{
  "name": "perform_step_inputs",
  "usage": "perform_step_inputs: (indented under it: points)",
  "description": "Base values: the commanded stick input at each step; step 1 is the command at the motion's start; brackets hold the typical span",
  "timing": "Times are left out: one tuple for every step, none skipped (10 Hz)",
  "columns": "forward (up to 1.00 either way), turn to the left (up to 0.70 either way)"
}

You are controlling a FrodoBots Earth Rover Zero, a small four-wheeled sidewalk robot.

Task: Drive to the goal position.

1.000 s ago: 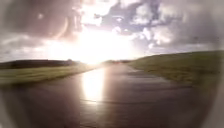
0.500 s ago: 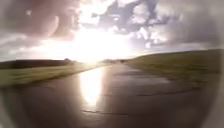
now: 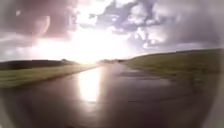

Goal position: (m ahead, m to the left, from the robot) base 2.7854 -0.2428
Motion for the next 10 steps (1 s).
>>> perform_step_inputs:
  points:
    - [0.7,-0.14]
    - [0.7,-0.14]
    - [0.7,-0.14]
    - [0.7,-0.14]
    - [0.7,-0.14]
    - [0.7,-0.14]
    - [0.7,-0.14]
    - [0.7,-0.14]
    - [0.7,-0.14]
    - [0.7,-0.14]
